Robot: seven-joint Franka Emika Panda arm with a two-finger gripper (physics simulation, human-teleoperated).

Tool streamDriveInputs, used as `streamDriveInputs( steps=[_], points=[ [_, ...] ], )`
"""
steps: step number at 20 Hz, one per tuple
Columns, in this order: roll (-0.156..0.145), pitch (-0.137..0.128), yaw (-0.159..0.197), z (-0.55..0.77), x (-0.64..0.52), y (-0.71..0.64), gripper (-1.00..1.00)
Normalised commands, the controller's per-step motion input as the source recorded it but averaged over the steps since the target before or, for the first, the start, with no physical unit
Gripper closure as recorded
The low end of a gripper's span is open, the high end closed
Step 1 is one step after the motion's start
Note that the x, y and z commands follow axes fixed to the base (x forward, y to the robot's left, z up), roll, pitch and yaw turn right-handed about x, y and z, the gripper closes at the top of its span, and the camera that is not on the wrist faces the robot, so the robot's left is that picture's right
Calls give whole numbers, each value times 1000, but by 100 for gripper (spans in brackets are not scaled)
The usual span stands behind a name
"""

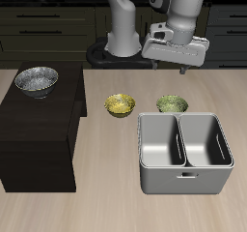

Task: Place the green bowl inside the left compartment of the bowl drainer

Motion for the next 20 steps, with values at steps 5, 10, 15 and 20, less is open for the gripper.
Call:
streamDriveInputs(
  steps=[5, 10, 15, 20],
  points=[
    [-12, 40, -2, -363, 24, 41, -100],
    [-1, 10, 3, -378, -66, 2, -100],
    [-16, 1, 10, -249, -57, -8, -100],
    [-19, 2, 8, -232, -32, -51, -100]
  ],
)
